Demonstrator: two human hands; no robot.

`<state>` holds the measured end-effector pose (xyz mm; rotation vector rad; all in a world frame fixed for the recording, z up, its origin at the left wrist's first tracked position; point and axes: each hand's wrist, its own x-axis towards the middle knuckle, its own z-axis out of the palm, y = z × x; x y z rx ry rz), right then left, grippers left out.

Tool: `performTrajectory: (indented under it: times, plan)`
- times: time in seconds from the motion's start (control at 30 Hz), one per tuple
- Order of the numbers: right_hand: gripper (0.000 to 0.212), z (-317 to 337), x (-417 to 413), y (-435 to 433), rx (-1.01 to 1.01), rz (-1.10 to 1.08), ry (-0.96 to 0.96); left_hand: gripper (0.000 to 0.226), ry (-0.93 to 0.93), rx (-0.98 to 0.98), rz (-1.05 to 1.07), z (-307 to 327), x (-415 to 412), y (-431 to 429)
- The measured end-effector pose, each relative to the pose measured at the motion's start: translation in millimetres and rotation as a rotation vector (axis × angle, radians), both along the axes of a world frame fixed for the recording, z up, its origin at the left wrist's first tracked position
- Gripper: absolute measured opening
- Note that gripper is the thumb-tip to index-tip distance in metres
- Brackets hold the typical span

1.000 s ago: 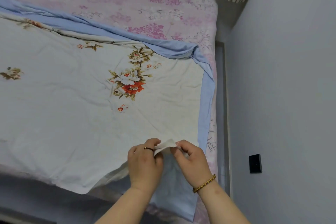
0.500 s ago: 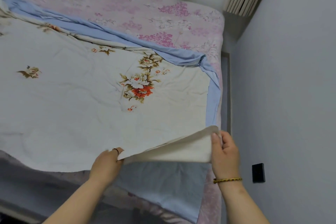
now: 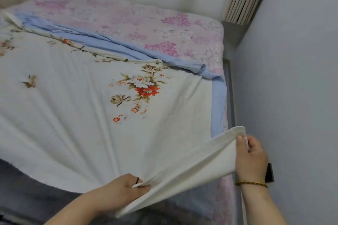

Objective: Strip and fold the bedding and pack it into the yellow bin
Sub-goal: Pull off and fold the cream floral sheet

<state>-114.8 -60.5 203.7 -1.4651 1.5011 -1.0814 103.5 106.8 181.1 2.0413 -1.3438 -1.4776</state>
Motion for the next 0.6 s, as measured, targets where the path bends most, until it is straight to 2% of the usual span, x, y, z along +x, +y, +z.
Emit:
performTrajectory:
  times: [0.1, 0.23, 0.37, 0.5, 0.6]
  plan:
    - [0.032, -17, 12, -4, 0.105, -0.002, 0.007, 0.047, 0.025, -0.011, 0.110, -3, 3, -6]
    - [0.023, -46, 19, -37, 0.274, 0.002, 0.032, 0.057, 0.056, -0.089, 0.221, -8, 13, -45]
    - [0.028, -76, 31, -77, 0.416, 0.065, 0.111, 0.045, -0.014, -0.211, 0.323, -17, 29, -91]
    - [0.038, -108, 42, -110, 0.557, 0.063, 0.153, 0.036, -0.137, -0.207, 0.354, -37, 49, -133]
    - [0.028, -133, 50, -132, 0.655, 0.113, 0.177, 0.029, -0.218, -0.190, 0.321, -50, 59, -161]
